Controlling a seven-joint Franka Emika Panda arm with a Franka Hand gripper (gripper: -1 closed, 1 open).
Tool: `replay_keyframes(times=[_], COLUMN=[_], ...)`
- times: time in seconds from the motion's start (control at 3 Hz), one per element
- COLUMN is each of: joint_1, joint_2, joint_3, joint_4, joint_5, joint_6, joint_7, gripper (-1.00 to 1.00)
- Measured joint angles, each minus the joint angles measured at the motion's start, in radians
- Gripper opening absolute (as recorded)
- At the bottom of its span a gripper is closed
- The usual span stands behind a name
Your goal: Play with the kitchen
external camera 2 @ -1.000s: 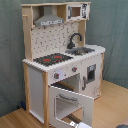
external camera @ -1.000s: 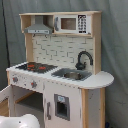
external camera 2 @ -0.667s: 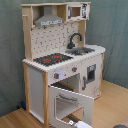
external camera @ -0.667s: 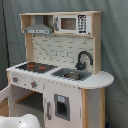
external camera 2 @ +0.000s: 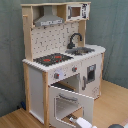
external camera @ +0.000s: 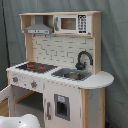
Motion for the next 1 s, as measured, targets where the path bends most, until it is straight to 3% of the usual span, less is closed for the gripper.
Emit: replay_keyframes(times=[1.0], joint_1=[0.012], joint_2=[0.057], joint_3=[-0.009], joint_4=[-0.192], joint_5=[-0.001], joint_6=[-0.001], joint_7=[0.268], gripper=[1.00])
